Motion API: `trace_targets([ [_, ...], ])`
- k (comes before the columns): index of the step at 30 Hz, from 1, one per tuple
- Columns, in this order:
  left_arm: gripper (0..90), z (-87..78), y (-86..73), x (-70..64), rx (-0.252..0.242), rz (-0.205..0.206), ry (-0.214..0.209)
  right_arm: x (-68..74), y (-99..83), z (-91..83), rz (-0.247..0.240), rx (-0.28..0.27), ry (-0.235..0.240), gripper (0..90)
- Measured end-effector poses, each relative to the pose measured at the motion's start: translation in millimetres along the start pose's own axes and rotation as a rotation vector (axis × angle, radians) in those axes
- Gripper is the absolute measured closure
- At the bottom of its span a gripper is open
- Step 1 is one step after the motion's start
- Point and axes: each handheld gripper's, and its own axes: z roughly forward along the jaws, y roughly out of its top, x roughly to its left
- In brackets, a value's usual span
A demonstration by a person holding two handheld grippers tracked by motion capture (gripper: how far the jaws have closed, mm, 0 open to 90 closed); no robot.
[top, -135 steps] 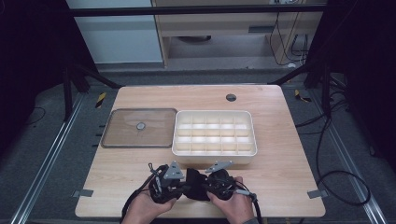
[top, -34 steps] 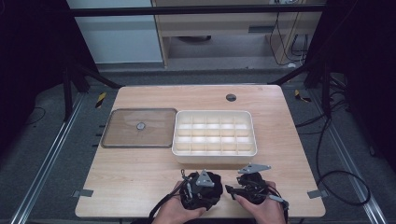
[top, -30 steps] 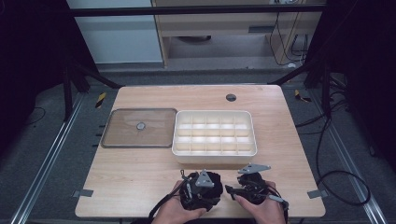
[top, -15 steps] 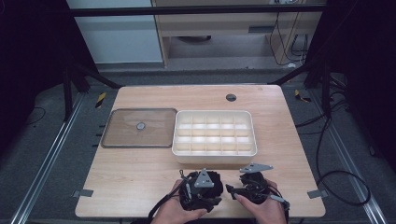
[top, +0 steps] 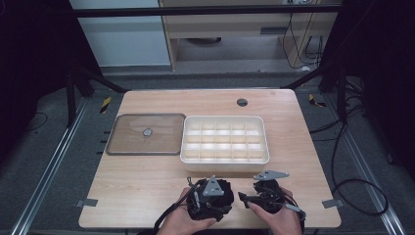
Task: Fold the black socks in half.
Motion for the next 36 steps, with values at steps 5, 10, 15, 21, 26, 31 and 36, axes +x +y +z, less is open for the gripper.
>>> trace_targets([
  [5,71.4,3.4,2.3,2.8,0.002,-0.011,0.042,-0.9,0.1,-1.1,0.004,-0.002,0.001,32.8],
  [10,83.2,12.8,3.3,1.6,0.004,0.007,0.024,-3.0,0.4,-3.2,0.005,-0.004,-0.005,33.5],
  [15,83.6,29.8,2.6,-1.9,0.055,0.009,-0.048,-5.4,0.1,-3.6,0.008,-0.005,-0.009,34.0],
  [21,83.3,37.9,2.8,-4.0,0.077,0.007,-0.053,-8.7,-1.9,-4.1,0.012,-0.004,-0.012,34.3],
  [26,76.5,35.2,2.4,-3.5,0.048,-0.019,-0.05,-9.3,-1.9,-4.7,0.013,-0.007,-0.012,34.3],
  [31,61.3,22.1,2.9,-7.0,0.012,-0.006,0.006,-8.2,-1.4,-6.6,0.013,-0.015,-0.012,34.2],
  [36,53.7,8.9,1.3,-6.8,-0.015,-0.007,0.023,-6.0,1.5,-8.5,0.018,-0.022,-0.006,34.0],
])
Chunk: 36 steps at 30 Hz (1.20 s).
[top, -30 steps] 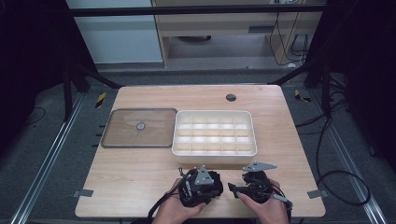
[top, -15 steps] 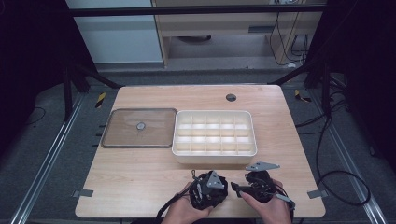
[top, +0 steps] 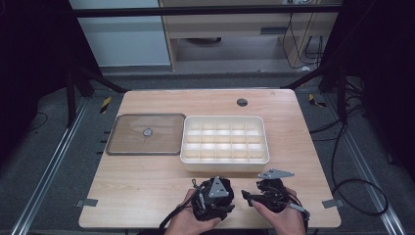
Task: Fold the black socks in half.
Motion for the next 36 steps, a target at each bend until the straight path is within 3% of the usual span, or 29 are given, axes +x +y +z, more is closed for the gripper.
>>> trace_targets([
  [7,47.6,-6.8,-1.7,1.5,-0.018,-0.004,0.01,2.9,5.6,-1.1,-0.004,-0.013,0.003,34.0],
  [20,46.0,-21.3,-5.8,2.3,-0.044,-0.01,0.025,4.1,7.6,-3.2,0.001,-0.021,0.006,34.2],
  [27,44.0,-45.6,-8.8,0.3,-0.101,-0.021,0.035,11.7,17.8,-9.1,-0.005,-0.054,0.023,35.0],
  [29,41.4,-61.0,-11.4,3.7,-0.108,-0.029,0.079,20.9,26.2,-13.5,-0.012,-0.069,0.05,34.7],
  [30,41.1,-61.0,-11.4,3.7,-0.108,-0.029,0.079,20.9,26.2,-13.5,-0.012,-0.069,0.05,34.7],
  [34,34.2,-83.8,-21.3,21.7,-0.118,-0.072,0.145,38.7,42.2,-11.4,-0.034,-0.063,0.082,33.4],
  [36,32.4,-88.1,-24.5,26.3,-0.118,-0.085,0.157,42.1,45.6,-9.3,-0.038,-0.061,0.089,33.1],
])
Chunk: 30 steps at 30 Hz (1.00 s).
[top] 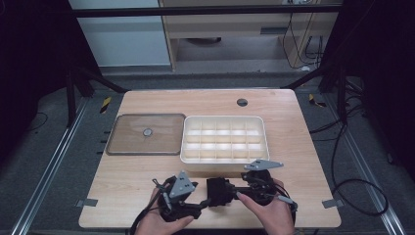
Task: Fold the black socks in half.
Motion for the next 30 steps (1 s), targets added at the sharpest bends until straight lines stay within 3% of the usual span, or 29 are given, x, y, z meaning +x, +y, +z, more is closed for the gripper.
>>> trace_targets([
  [1,28.0,-7.8,-5.7,11.3,-0.004,-0.024,0.031,6.8,6.6,5.5,-0.012,0.008,0.004,32.8],
  [2,26.3,-7.8,-5.7,11.3,-0.004,-0.024,0.031,6.8,6.6,5.5,-0.012,0.008,0.004,32.8],
  [3,23.4,-15.3,-12.8,23.2,-0.004,-0.044,0.059,10.3,10.2,10.0,-0.016,0.021,0.006,32.7],
  [4,20.8,-15.3,-12.8,23.2,-0.004,-0.044,0.059,10.3,10.2,10.0,-0.016,0.021,0.006,32.7],
  [7,16.4,-25.4,-25.0,40.9,0.004,-0.062,0.113,14.8,12.5,18.1,-0.016,0.05,0.001,32.1],
  [9,14.3,-32.6,-38.3,56.9,0.012,-0.103,0.143,15.2,12.7,19.9,-0.013,0.057,-0.002,32.0],
  [10,13.5,-32.6,-38.3,56.9,0.012,-0.103,0.143,15.2,12.7,19.9,-0.013,0.057,-0.002,32.0],
  [16,8.1,-39.3,-70.6,90.8,0.053,-0.195,0.223,19.5,20.2,21.2,-0.002,0.082,-0.022,29.5],
  [22,7.1,-37.7,-85.8,101.3,0.062,-0.217,0.256,23.5,21.8,27.6,0.001,0.112,-0.028,28.9],
  [30,7.5,-27.0,-104.2,109.1,0.057,-0.245,0.285,18.4,10.3,41.5,0.032,0.141,-0.036,30.1],
])
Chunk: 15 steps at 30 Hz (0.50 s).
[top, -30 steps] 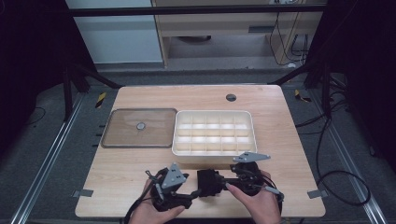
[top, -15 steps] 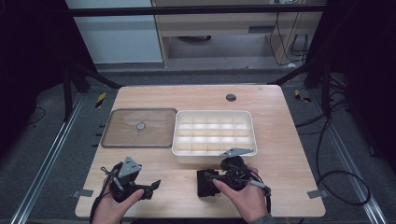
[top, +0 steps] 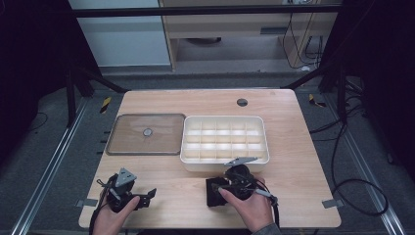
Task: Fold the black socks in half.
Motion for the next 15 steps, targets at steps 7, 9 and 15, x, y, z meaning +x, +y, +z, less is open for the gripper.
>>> trace_targets([
  [7,7.8,7.7,-5.3,3.1,0.003,0.002,0.02,-7.7,-5.3,10.8,0.027,0.005,0.006,30.9],
  [9,7.9,9.2,-6.9,4.0,0.002,0.005,0.026,-10.4,-7.4,17.2,0.037,0.012,0.007,30.9],
  [15,8.2,12.1,-9.8,4.8,0.02,0.01,0.02,-16.0,-11.1,25.6,0.058,0.025,0.007,30.8],
])
